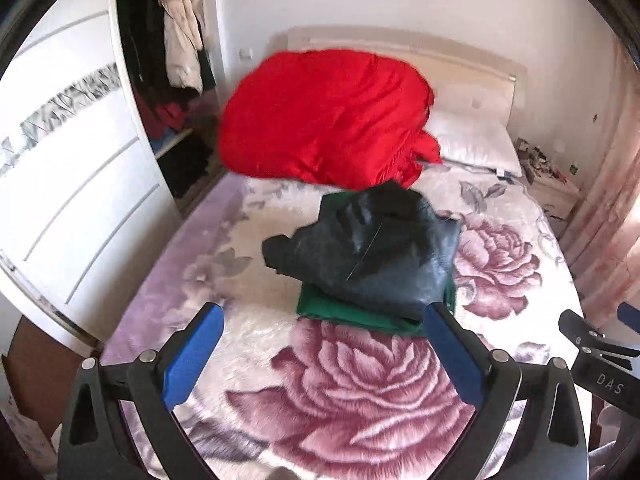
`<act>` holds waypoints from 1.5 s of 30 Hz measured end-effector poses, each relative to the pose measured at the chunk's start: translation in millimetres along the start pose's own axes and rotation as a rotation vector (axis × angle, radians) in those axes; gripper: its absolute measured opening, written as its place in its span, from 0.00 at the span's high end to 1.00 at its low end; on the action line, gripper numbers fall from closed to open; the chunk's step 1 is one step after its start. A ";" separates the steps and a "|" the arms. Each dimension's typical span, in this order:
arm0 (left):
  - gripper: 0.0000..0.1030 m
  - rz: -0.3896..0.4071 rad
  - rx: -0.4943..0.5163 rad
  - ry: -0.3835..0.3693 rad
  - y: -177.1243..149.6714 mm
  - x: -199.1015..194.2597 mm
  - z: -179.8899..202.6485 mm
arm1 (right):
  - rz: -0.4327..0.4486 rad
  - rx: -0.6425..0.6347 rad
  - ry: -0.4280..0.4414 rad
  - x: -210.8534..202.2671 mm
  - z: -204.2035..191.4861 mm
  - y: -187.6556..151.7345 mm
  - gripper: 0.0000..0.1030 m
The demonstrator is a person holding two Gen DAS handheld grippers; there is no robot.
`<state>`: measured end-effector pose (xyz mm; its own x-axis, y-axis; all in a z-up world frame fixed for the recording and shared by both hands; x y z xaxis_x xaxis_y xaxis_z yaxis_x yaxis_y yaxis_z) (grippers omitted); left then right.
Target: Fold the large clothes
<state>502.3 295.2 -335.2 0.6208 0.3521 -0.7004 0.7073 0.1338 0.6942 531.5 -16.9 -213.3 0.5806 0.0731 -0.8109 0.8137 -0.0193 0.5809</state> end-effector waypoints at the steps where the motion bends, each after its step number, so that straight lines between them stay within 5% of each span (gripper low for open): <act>1: 0.01 0.002 -0.003 0.003 0.2 -13.3 -2.7 | 0.017 -0.009 -0.001 -24.0 -1.8 -1.9 0.00; 10: 0.01 0.059 -0.027 -0.011 -17.0 -138.4 -37.8 | 0.123 -0.064 0.013 -203.6 -17.1 -32.0 0.00; 18: 0.01 0.096 -0.023 -0.010 -38.3 -199.9 -53.5 | 0.175 -0.075 0.038 -301.8 -21.0 -67.2 0.00; 30: 0.01 0.155 -0.019 -0.015 -58.0 -263.6 -55.9 | 0.265 -0.100 0.060 -394.8 -23.8 -99.7 0.00; 45: 0.01 0.200 -0.051 0.008 -65.5 -290.8 -56.7 | 0.312 -0.100 0.088 -437.1 -10.6 -107.3 0.00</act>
<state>256.2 236.6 -167.5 0.7444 0.3835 -0.5466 0.5518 0.1076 0.8270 190.2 -36.2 79.5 0.7930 0.1649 -0.5865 0.5882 0.0437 0.8075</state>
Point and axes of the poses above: each gripper's, at about its wrist camera, not at the fingertips, and x roughly the way its jaws point, z to its right, y to its top, the point moved 6 cm from there along x, roughly the way its jaws point, and after that the axes turned 12 degrees about y, right-handed, at the moved point
